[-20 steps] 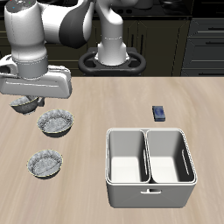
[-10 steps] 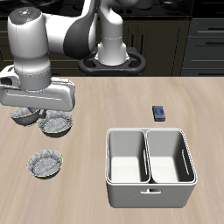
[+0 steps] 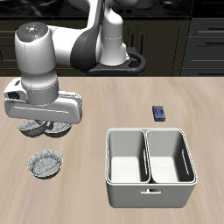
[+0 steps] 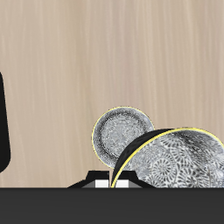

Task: Stack the smallest bowl on the middle-sized bowl

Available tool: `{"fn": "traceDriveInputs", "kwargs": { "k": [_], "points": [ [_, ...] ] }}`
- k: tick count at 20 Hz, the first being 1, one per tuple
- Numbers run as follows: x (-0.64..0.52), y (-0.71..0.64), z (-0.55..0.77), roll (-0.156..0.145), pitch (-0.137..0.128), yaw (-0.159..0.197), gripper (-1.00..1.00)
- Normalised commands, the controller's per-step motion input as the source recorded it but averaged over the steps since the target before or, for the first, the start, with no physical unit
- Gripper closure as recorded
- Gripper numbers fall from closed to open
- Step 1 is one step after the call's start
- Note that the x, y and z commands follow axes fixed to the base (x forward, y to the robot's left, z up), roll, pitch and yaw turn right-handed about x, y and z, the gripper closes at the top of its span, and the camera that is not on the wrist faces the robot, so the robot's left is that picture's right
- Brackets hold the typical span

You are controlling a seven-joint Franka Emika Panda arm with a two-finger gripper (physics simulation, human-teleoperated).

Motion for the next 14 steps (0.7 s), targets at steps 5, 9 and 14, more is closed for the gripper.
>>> {"fn": "traceDriveInputs", "kwargs": {
  "k": [5, 9, 14],
  "points": [
    [0.13, 0.11, -0.29, -0.009, 0.027, 0.014, 1.00],
    [0.12, 0.16, -0.37, 0.004, 0.040, -0.004, 1.00],
    [0.13, 0.11, -0.42, -0.001, 0.043, -0.005, 1.00]
  ]
}}
